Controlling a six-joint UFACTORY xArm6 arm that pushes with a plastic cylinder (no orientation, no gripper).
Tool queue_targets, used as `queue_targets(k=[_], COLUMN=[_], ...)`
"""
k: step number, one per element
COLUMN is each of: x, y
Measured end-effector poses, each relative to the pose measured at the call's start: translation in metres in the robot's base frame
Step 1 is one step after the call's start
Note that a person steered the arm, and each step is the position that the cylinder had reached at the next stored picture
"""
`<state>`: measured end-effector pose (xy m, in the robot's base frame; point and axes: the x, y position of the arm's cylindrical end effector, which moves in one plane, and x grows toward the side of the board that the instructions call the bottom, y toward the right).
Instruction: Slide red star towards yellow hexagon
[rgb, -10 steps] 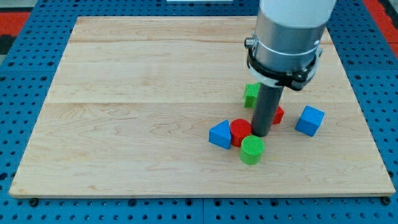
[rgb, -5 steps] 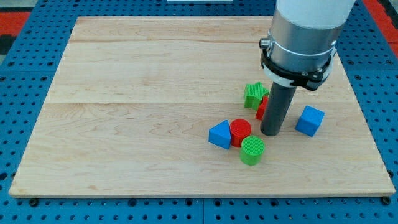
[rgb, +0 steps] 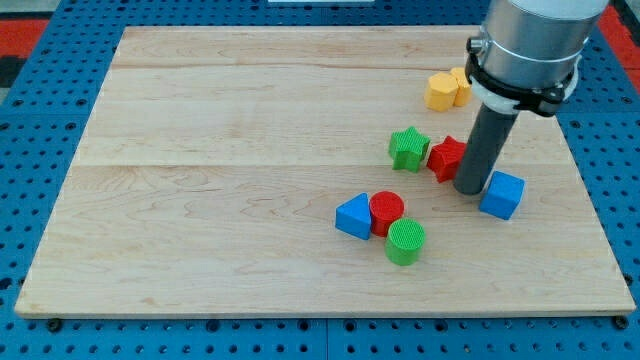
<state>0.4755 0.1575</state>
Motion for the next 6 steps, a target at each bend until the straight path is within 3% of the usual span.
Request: queue_targets(k=[6], x=[-0.095], y=[-0.070])
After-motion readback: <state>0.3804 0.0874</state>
